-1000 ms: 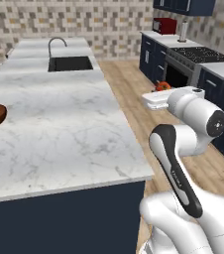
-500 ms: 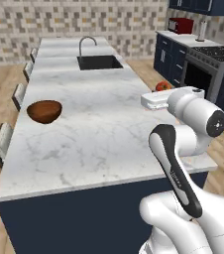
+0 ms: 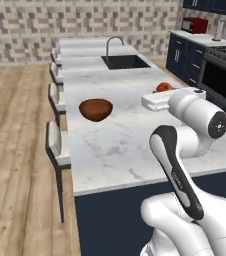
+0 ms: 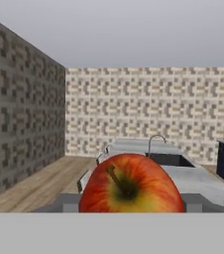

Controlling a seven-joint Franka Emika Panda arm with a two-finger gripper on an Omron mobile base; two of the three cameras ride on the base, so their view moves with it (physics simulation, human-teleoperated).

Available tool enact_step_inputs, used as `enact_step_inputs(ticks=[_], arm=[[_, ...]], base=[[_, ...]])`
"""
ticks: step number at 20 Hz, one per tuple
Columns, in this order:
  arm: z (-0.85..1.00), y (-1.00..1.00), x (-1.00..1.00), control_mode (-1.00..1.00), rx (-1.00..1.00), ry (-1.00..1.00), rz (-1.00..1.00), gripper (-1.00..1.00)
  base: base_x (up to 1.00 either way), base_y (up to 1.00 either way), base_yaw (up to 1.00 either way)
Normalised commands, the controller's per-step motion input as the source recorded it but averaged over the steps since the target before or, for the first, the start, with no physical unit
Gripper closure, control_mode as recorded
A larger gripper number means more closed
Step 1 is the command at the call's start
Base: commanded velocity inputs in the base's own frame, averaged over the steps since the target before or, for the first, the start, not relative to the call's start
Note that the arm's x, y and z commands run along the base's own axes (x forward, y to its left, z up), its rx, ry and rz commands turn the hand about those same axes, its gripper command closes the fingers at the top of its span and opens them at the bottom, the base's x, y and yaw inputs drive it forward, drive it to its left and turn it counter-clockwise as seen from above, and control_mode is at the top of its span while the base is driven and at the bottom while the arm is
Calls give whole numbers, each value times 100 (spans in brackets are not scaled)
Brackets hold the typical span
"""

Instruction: Retrieve the apple and kiwi from the fridge and place them into the bowl on the dining table.

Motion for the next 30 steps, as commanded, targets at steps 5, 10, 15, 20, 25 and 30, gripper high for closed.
enact_step_inputs(ticks=[5,10,15,20,25,30], arm=[[0,0,0,100,0,0,0,100],[0,0,0,100,0,0,0,100],[0,0,0,100,0,0,0,100],[0,0,0,100,0,0,0,100],[0,0,0,100,0,0,0,100],[0,0,0,100,0,0,0,100]], base=[[35,100,-27],[22,100,-40],[11,100,-44],[17,100,-45],[39,100,-45],[55,100,-43]])
